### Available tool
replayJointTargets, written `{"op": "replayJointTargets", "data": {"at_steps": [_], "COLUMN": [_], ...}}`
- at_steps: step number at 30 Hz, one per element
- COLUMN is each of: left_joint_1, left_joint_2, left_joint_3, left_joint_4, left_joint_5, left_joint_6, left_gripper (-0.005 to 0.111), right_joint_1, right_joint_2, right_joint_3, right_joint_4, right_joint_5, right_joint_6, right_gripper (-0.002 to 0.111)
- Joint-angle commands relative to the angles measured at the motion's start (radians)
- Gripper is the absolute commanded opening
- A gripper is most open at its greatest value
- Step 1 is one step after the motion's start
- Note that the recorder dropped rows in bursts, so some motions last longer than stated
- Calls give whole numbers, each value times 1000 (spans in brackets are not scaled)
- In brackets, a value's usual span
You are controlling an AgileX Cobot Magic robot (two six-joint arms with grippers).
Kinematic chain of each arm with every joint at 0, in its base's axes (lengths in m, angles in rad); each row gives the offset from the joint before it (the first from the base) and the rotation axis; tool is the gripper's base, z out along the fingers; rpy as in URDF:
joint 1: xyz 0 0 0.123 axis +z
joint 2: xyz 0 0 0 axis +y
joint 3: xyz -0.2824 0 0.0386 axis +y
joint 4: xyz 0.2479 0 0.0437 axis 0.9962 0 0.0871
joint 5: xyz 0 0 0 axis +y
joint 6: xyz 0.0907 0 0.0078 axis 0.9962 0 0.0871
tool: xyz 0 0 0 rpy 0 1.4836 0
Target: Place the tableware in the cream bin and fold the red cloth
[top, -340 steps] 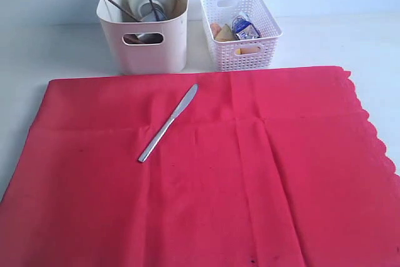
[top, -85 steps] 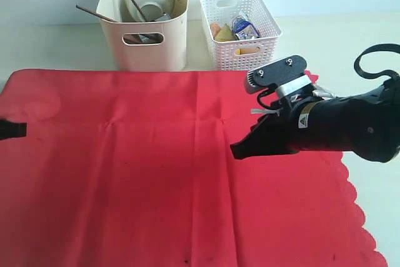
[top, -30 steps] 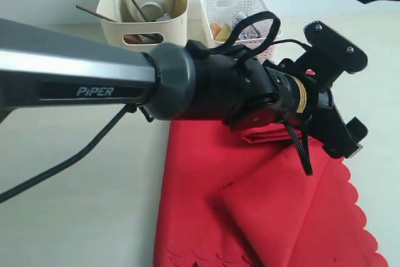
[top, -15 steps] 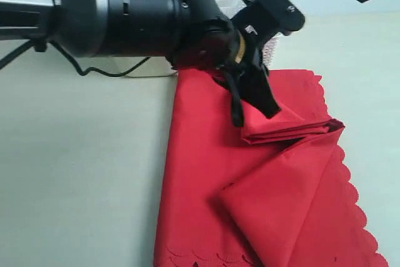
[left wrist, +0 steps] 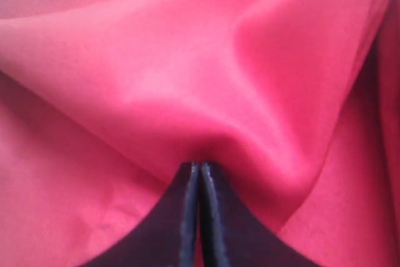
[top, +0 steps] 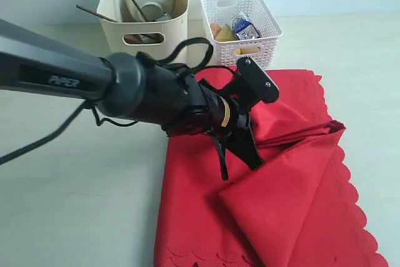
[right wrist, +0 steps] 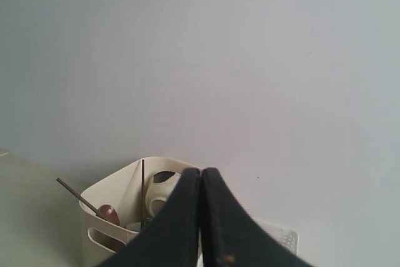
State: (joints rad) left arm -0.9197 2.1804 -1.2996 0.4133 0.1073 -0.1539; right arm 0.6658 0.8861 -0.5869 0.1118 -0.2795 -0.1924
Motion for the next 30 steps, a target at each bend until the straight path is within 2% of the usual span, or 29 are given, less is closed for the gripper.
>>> {"op": "replayJointTargets", "data": {"at_steps": [1, 7, 10, 15, 18, 20, 22, 25, 30], "left_joint_1": [12, 67, 85, 73, 48, 31, 13, -13, -45], "left_joint_2": [70, 87, 76, 67, 67, 67, 67, 67, 80], "left_joint_3": [-143, -395, -479, -479, -408, -349, -303, -261, -263], "left_joint_4": [-9, -9, -9, -17, -50, -74, -79, -94, -110], "left_joint_5": [-27, 59, 216, 549, 618, 618, 559, 400, 126], "left_joint_6": [-10, -92, -112, 23, 115, 147, 154, 154, 154], "left_gripper": [4, 4, 4, 4, 4, 4, 4, 4, 4], "right_joint_1": [-4, -4, -4, -4, -4, -4, -4, -4, -4], "right_joint_2": [0, 0, 0, 0, 0, 0, 0, 0, 0], "right_joint_3": [1, 1, 1, 1, 1, 1, 1, 1, 1], "right_joint_4": [5, 5, 5, 5, 5, 5, 5, 5, 5], "right_joint_5": [-11, -14, -19, -20, -20, -20, -20, -22, -22], "right_joint_6": [6, 4, 4, 4, 4, 4, 4, 4, 4], "right_gripper": [0, 0, 0, 0, 0, 0, 0, 0, 0]}}
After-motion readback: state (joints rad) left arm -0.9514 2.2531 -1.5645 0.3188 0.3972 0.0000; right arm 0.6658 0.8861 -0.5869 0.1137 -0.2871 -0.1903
